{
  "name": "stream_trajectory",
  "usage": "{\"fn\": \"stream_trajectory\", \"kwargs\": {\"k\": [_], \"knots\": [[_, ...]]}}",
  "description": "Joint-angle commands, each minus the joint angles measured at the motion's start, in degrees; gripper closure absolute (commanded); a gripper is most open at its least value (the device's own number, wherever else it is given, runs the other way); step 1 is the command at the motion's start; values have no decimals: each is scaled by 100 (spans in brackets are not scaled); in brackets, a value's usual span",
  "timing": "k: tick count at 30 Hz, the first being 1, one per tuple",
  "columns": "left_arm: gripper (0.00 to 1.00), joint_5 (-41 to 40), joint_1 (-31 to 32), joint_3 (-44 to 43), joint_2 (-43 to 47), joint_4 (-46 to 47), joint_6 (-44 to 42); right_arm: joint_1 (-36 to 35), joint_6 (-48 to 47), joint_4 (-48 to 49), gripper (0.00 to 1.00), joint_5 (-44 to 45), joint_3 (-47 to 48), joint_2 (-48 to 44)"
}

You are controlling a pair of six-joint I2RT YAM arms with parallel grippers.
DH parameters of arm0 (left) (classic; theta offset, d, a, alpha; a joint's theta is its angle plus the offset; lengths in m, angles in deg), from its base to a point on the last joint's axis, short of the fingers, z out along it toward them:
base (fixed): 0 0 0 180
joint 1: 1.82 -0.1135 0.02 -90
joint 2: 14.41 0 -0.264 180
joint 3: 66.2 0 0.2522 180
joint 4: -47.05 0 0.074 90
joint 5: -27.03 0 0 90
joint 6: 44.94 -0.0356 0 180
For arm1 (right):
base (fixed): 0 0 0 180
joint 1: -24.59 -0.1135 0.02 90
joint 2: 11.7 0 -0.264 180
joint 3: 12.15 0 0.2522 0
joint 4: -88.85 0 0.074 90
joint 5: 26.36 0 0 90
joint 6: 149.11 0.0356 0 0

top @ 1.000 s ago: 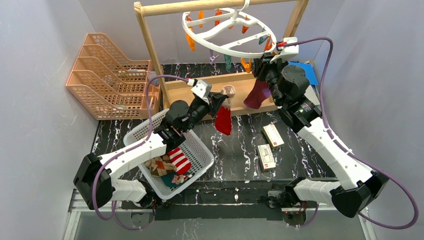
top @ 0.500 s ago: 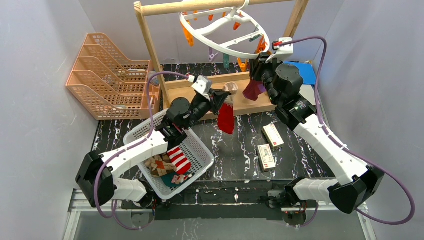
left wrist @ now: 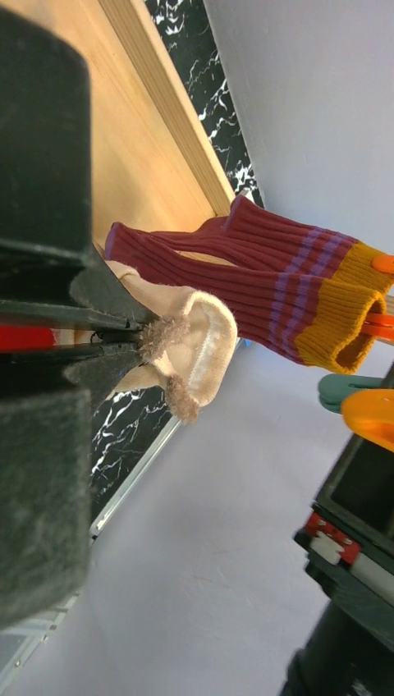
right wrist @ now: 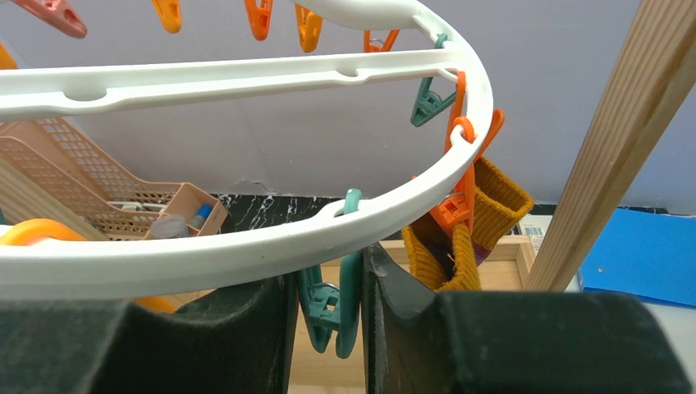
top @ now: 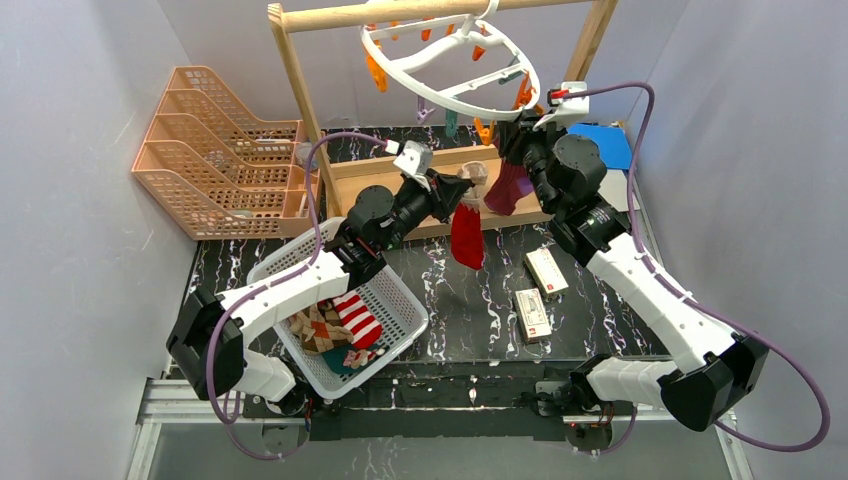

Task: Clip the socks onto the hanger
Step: Open the clamp at the hanger.

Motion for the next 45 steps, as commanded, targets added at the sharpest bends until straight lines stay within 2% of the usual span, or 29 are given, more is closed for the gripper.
{"fn": "stream_trajectory", "kwargs": {"k": [1, 6, 11, 20, 34, 45], "knots": [[100, 16, 19, -282, 38, 132, 276, 24, 70, 646, 99, 69, -216, -226], [100, -1, 21, -347, 23, -55, 359, 22, -95, 582, 99, -67, -248, -261], [100, 16, 21, -624, -75, -577, 591, 20, -134, 114, 99, -143, -100, -252], [100, 6, 20, -526, -41, -634, 878, 22, -28, 16, 99, -289, -128, -334], [100, 16, 24, -608, -201, -619, 843, 18, 171, 589, 99, -785, -560, -578], [100, 16, 24, -767, -342, -449, 691, 25, 49, 710, 99, -665, -665, -645]]}}
